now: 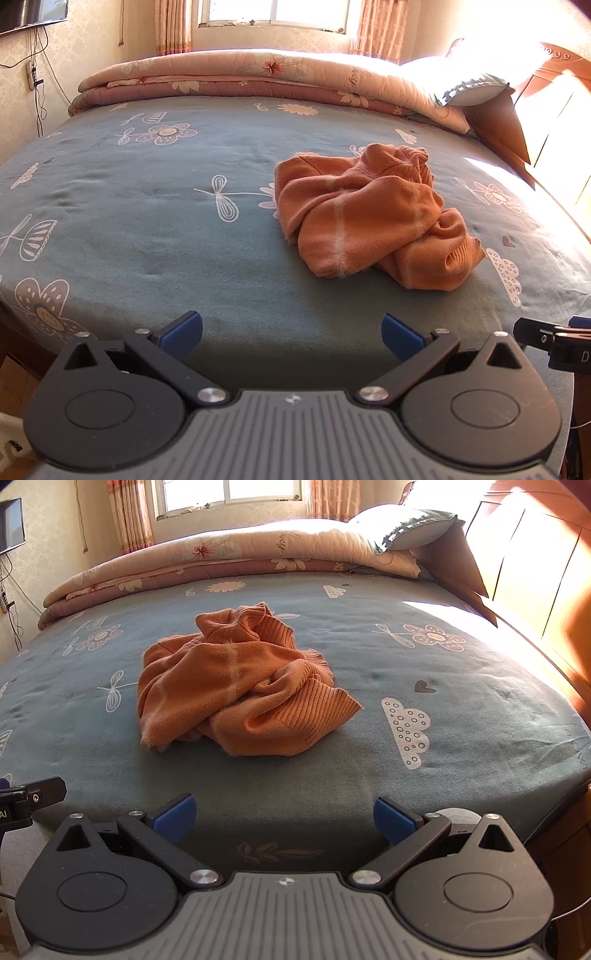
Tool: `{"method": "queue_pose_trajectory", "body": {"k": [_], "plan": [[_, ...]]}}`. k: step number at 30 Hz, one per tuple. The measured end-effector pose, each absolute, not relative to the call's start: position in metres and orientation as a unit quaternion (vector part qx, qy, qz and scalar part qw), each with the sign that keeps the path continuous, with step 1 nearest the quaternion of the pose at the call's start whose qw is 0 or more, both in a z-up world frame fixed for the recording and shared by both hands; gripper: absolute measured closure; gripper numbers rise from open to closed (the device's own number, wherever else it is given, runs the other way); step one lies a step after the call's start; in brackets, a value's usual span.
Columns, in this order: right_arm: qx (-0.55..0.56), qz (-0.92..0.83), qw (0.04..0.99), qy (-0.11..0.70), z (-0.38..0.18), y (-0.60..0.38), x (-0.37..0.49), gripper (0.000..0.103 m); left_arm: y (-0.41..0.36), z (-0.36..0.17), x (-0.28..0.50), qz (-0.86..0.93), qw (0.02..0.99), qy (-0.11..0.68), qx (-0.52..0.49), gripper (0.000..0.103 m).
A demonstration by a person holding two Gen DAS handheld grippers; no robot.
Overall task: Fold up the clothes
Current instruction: 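Move both open grippers toward the crumpled orange sweater on the bed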
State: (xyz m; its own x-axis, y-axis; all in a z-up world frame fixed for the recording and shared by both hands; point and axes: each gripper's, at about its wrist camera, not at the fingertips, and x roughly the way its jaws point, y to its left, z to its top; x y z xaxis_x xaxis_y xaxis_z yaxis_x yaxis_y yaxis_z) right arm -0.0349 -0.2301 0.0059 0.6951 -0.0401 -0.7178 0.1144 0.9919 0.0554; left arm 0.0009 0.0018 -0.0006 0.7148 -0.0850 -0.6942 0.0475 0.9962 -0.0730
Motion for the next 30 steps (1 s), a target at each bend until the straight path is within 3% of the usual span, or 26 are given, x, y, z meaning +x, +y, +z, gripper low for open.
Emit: {"method": "queue_pose_trajectory", "body": {"k": [30], "plan": [[0.054, -0.021, 0.927, 0.372, 0.008, -0.226, -0.038, 0.000, 0.007, -0.013, 0.003, -0.049, 0.927, 0.370, -0.040, 0.000]]}}
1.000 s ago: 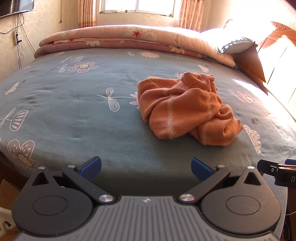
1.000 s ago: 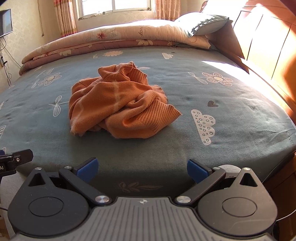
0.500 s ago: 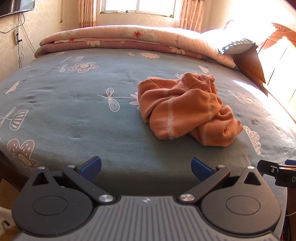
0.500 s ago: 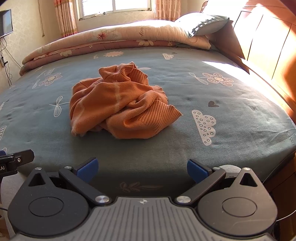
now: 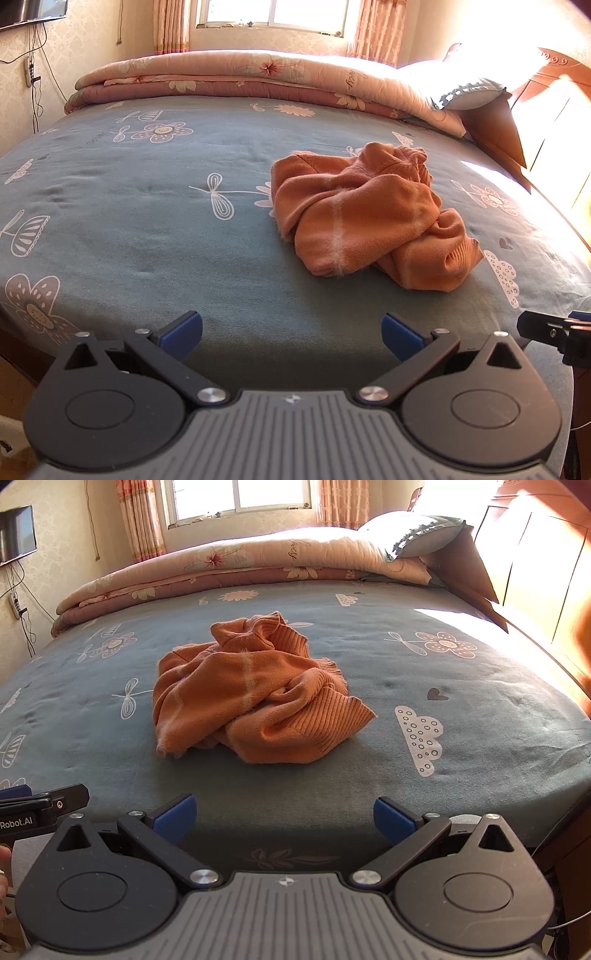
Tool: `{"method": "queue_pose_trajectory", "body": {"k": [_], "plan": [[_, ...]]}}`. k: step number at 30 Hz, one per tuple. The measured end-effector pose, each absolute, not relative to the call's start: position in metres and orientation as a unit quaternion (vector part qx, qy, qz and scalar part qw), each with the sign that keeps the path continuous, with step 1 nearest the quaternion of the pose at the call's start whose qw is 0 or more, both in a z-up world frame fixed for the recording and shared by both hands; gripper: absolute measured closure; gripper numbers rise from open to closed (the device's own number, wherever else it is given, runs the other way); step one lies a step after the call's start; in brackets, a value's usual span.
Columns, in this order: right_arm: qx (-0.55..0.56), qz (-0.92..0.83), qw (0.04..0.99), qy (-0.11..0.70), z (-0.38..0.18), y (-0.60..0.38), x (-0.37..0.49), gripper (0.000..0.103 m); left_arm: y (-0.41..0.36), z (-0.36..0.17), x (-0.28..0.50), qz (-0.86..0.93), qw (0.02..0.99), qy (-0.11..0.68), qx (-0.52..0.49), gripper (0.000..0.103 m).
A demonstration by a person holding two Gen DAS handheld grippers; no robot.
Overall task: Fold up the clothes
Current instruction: 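Move both open grippers toward the crumpled orange sweater on the bed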
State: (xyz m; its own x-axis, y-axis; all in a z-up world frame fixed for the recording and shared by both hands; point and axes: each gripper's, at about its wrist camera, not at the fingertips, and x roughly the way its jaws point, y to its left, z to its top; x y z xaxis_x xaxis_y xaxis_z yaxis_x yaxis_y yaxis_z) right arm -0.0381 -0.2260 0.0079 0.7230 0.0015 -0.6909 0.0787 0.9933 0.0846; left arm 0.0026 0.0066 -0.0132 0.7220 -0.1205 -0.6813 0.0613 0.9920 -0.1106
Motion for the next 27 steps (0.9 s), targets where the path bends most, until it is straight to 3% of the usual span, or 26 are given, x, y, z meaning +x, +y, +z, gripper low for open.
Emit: {"method": "queue_pose_trajectory", "body": {"k": [6, 21, 27], "plan": [[0.061, -0.013, 0.931, 0.360, 0.004, -0.229, -0.036, 0.000, 0.013, -0.016, -0.002, -0.073, 0.935, 0.335, -0.090, 0.000], [0.072, 0.034, 0.950, 0.301, -0.005, -0.236, -0.031, 0.000, 0.003, -0.034, 0.018, -0.036, 0.928, 0.369, -0.017, 0.000], [0.083, 0.039, 0.944, 0.316, -0.015, -0.238, -0.023, 0.000, -0.003, -0.037, 0.019, -0.044, 0.929, 0.368, -0.019, 0.000]]}}
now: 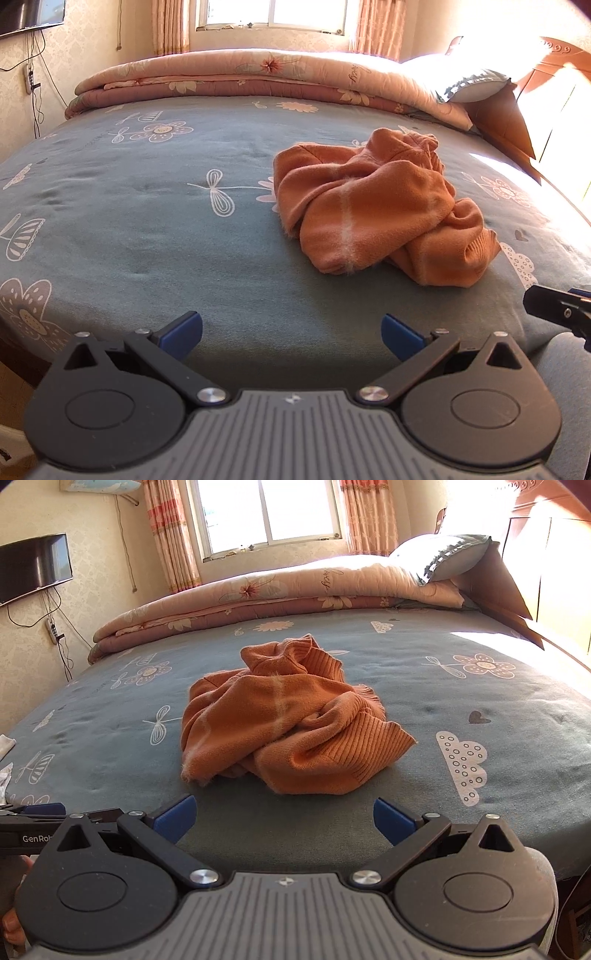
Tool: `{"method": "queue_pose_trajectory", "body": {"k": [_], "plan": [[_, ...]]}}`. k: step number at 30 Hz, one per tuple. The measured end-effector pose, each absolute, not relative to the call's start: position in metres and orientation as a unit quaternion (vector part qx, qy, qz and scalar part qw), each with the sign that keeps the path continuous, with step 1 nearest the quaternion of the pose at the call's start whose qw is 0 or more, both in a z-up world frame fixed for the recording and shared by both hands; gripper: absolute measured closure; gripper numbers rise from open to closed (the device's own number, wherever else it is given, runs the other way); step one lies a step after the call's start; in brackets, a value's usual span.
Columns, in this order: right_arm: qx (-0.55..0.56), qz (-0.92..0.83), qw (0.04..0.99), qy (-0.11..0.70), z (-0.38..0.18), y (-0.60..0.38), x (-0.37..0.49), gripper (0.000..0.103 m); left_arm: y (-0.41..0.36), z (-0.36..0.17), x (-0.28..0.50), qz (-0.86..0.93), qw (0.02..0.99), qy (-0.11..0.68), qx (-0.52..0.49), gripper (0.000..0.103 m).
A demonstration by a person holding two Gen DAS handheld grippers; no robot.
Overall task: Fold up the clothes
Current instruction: 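Move both open grippers toward the crumpled orange sweater on the bed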
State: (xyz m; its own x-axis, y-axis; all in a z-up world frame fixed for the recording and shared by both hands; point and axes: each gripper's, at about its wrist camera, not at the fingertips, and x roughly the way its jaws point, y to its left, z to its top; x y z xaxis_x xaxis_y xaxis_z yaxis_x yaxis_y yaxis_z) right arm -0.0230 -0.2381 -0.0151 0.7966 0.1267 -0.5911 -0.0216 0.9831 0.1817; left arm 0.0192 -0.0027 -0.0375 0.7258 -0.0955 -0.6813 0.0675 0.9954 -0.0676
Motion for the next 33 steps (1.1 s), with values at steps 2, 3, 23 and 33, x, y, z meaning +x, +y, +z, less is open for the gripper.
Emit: {"method": "queue_pose_trajectory", "body": {"k": [2, 3, 23, 33], "plan": [[0.088, 0.035, 0.941, 0.325, -0.018, -0.240, -0.021, 0.000, -0.005, -0.038, 0.020, -0.055, 0.926, 0.372, -0.024, 0.000], [0.091, 0.033, 0.939, 0.329, -0.020, -0.241, -0.020, 0.000, -0.005, -0.038, 0.021, -0.060, 0.924, 0.376, -0.028, 0.000], [0.121, 0.022, 0.941, 0.316, -0.018, -0.256, -0.026, 0.000, -0.019, -0.026, 0.017, -0.089, 0.932, 0.350, -0.004, 0.001], [0.107, 0.047, 0.949, 0.293, -0.017, -0.251, -0.025, 0.002, -0.019, -0.033, 0.033, -0.112, 0.924, 0.367, -0.009, 0.001]]}}
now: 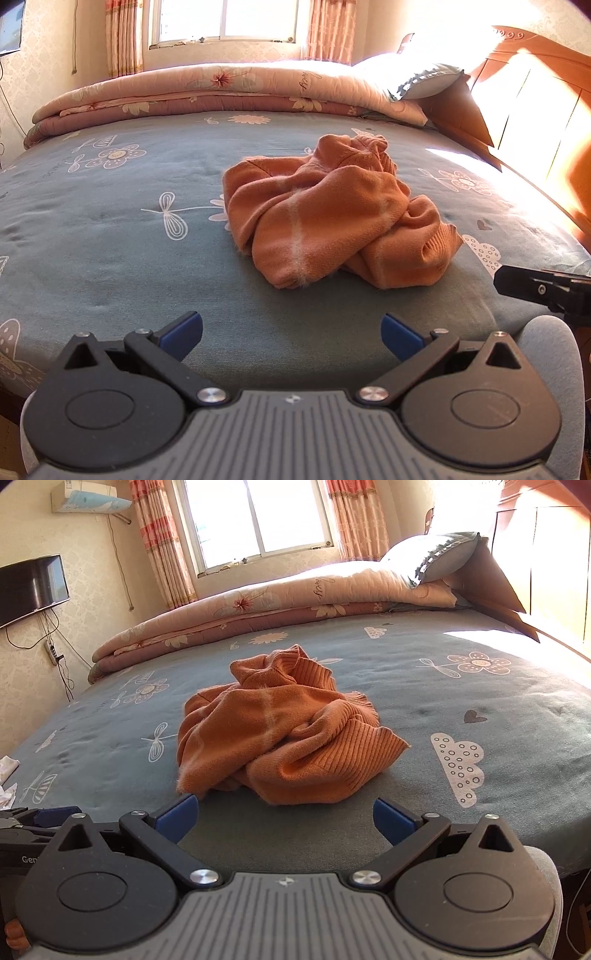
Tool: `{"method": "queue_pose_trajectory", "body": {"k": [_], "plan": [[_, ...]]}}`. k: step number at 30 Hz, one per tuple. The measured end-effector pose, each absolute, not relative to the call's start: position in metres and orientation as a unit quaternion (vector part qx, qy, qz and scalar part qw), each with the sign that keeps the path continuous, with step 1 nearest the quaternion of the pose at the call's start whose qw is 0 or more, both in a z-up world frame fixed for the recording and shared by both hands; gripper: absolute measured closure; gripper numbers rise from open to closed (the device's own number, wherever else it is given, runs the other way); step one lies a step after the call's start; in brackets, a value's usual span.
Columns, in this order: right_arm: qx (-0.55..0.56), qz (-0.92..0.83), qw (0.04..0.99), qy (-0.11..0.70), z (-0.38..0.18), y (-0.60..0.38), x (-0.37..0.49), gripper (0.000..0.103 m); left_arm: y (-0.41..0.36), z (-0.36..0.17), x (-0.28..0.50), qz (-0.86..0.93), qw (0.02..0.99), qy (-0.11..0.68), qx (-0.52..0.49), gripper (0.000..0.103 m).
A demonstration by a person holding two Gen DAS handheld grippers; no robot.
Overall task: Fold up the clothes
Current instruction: 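Move both open grippers toward the crumpled orange sweater on the bed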
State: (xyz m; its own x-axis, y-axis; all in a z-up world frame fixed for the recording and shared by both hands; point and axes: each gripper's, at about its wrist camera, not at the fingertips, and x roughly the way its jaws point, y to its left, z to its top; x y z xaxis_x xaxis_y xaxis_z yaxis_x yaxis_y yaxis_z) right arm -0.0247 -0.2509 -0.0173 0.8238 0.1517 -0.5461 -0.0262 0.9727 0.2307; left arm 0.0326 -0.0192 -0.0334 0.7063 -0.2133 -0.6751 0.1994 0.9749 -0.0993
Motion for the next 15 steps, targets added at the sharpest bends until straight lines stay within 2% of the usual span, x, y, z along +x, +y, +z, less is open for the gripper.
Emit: {"method": "queue_pose_trajectory", "body": {"k": [6, 15], "plan": [[0.099, 0.059, 0.947, 0.298, -0.020, -0.247, -0.018, 0.004, -0.019, -0.038, 0.043, -0.124, 0.919, 0.375, -0.016, 0.002], [0.108, 0.067, 0.946, 0.297, -0.021, -0.251, -0.018, 0.008, -0.029, -0.036, 0.038, -0.138, 0.932, 0.336, -0.018, 0.003]]}}
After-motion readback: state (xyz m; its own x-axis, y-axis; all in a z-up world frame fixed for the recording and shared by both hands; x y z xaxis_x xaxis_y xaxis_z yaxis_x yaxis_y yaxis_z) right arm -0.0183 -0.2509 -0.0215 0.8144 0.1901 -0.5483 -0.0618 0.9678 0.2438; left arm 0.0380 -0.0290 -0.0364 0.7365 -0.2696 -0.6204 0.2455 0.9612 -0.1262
